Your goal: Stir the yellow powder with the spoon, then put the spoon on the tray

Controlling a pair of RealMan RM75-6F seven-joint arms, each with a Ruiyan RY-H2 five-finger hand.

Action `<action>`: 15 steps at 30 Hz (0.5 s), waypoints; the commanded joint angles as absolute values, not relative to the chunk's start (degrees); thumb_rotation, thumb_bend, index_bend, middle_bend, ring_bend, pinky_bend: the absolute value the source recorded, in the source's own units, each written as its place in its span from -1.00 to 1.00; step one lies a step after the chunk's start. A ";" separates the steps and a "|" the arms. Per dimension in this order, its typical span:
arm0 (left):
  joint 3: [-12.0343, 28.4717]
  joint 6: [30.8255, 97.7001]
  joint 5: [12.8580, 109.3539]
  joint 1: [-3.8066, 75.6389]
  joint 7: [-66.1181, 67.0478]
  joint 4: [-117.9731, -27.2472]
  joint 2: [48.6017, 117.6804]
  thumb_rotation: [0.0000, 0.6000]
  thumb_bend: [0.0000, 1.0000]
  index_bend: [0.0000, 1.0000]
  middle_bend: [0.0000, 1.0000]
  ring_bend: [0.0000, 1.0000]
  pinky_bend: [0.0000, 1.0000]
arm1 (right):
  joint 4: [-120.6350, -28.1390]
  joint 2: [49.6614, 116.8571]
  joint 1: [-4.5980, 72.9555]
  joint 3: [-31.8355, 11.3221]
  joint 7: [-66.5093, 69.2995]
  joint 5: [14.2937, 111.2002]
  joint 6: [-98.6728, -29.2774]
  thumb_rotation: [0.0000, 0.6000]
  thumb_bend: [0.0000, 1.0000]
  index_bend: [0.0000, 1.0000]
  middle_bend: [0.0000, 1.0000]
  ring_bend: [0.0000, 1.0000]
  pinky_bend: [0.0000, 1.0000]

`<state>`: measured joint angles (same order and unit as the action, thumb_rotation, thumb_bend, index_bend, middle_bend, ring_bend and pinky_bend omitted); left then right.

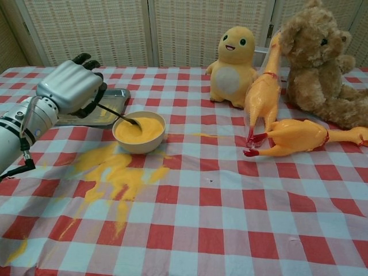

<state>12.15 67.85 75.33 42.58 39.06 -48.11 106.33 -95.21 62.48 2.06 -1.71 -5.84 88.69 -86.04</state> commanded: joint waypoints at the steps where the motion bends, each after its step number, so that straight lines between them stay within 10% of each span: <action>1: 12.06 68.05 73.53 40.53 43.02 -53.61 103.00 1.00 0.64 0.68 -0.38 -0.85 -1.00 | -95.23 62.61 2.09 -1.70 -6.09 88.72 -86.04 1.00 -0.85 -1.00 -1.00 -1.00 -1.00; 15: 12.36 70.25 72.02 38.23 45.54 -67.39 96.73 1.00 0.65 0.68 -0.38 -0.84 -1.00 | -95.48 62.94 2.06 -1.30 -6.84 89.46 -86.22 1.00 -0.85 -1.00 -1.00 -1.00 -1.00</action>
<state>12.05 69.82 71.76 38.07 46.07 -67.21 96.87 -95.48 62.95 2.07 -1.31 -6.84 89.46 -86.22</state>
